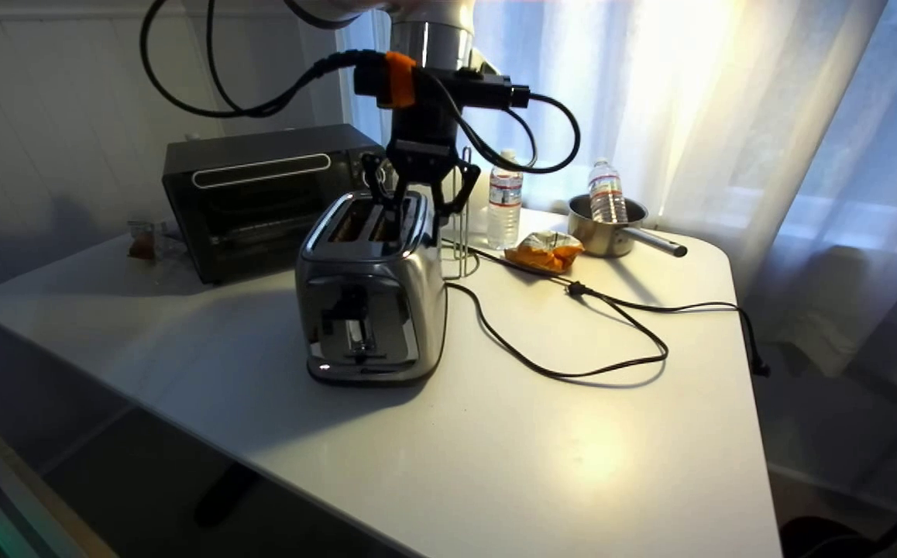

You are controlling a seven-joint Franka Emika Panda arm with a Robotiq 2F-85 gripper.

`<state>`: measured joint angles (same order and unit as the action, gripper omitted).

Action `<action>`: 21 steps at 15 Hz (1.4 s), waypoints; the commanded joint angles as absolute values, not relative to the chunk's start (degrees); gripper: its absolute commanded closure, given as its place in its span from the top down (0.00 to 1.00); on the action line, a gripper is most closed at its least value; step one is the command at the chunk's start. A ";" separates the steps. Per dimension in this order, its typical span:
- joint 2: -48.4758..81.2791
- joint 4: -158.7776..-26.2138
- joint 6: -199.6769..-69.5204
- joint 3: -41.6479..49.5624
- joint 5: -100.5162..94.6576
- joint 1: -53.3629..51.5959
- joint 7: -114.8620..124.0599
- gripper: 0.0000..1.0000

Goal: Place the toaster with it's back facing the oven

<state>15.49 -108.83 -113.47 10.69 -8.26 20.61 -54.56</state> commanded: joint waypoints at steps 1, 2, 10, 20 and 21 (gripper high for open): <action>9.35 -118.70 -113.52 9.48 -8.22 18.78 -60.73 0.19; 8.64 -119.92 -114.31 9.33 -8.04 18.36 -62.08 0.19; 5.40 -125.40 -117.95 8.52 -8.18 14.63 -71.34 0.19; 3.19 -129.82 -119.25 7.28 -11.64 10.74 -77.20 0.19; 3.17 -129.82 -118.81 7.20 -12.21 10.49 -77.26 0.19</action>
